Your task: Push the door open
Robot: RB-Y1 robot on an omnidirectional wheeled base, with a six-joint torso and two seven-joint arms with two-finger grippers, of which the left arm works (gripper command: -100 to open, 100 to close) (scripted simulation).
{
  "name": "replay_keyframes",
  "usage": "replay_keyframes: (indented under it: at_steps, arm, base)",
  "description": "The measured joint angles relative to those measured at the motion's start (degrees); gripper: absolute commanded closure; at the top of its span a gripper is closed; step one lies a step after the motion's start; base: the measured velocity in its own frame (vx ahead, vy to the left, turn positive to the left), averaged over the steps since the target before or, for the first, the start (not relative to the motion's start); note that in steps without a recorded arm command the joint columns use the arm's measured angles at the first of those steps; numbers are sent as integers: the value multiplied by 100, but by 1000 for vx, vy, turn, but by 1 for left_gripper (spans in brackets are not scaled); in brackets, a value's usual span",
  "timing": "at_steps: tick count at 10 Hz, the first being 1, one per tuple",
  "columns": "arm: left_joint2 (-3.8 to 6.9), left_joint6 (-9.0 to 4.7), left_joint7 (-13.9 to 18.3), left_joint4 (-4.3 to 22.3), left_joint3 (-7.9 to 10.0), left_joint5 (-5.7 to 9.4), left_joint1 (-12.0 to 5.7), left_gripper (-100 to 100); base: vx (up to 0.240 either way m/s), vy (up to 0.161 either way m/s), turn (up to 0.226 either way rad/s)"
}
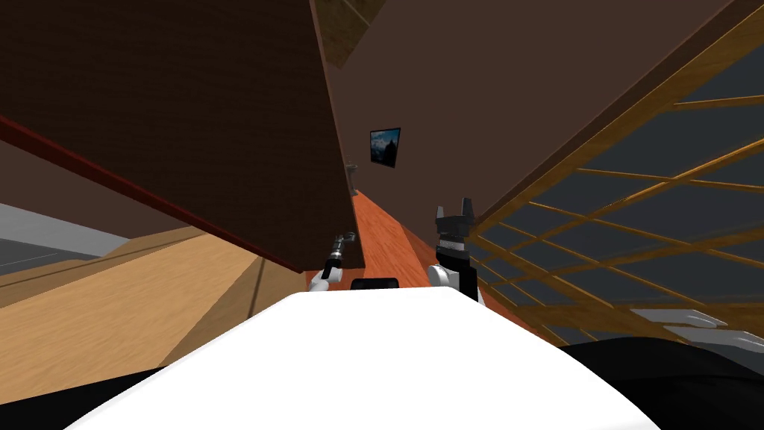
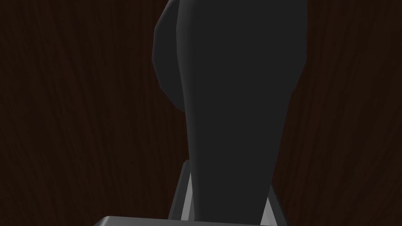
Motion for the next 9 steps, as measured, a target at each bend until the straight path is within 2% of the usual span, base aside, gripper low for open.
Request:
replay_keyframes:
  at_steps: [2, 4, 6, 9]
  arm:
    - [-18, 34, -43, -57, 106, 55, 16, 100]
    - [0, 18, -53, -36, 171, 90, 12, 100]
    - [41, 23, -75, -54, 174, 142, -16, 100]
    - [45, 40, -161, 17, 107, 237, -55, 100]
  base:
    - [157, -82, 55]
    - [32, 3, 22]
    - [-175, 42, -93]
    - [-212, 52, -76]
